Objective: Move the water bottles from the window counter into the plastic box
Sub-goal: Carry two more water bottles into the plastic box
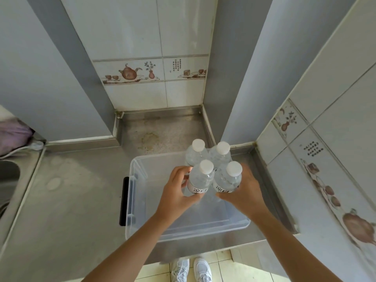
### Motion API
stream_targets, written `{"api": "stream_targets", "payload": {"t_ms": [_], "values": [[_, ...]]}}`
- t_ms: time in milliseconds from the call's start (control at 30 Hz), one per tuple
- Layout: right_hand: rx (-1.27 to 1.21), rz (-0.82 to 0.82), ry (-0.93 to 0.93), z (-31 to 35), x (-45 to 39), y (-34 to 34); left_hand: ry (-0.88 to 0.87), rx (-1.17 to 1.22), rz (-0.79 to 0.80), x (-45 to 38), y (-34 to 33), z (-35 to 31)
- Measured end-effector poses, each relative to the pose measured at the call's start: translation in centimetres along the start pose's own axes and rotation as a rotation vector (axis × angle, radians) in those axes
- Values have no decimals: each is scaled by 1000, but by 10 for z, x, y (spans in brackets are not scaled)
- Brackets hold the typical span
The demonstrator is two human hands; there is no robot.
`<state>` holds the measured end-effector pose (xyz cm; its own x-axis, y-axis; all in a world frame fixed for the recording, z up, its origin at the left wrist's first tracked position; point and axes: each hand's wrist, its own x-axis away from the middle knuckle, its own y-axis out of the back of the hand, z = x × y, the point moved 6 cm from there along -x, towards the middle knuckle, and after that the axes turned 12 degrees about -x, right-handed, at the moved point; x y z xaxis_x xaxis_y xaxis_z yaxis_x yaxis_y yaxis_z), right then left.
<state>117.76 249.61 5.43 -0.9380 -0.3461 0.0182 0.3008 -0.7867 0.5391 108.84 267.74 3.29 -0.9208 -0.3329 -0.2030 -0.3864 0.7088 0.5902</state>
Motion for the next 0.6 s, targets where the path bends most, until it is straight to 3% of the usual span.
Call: {"api": "stream_targets", "payload": {"t_ms": [167,300,433,600], "values": [[113,17,28,-2,-1,-6,99,90,70,1,-3,7],[119,46,99,2,-1,-7,119,-73,128,-1,3,8],[-55,47,151,17,0,9,-8,-198,77,-6,25,-18],[93,108,379,53,5,22,-213,-445,108,-13,34,-44]]}}
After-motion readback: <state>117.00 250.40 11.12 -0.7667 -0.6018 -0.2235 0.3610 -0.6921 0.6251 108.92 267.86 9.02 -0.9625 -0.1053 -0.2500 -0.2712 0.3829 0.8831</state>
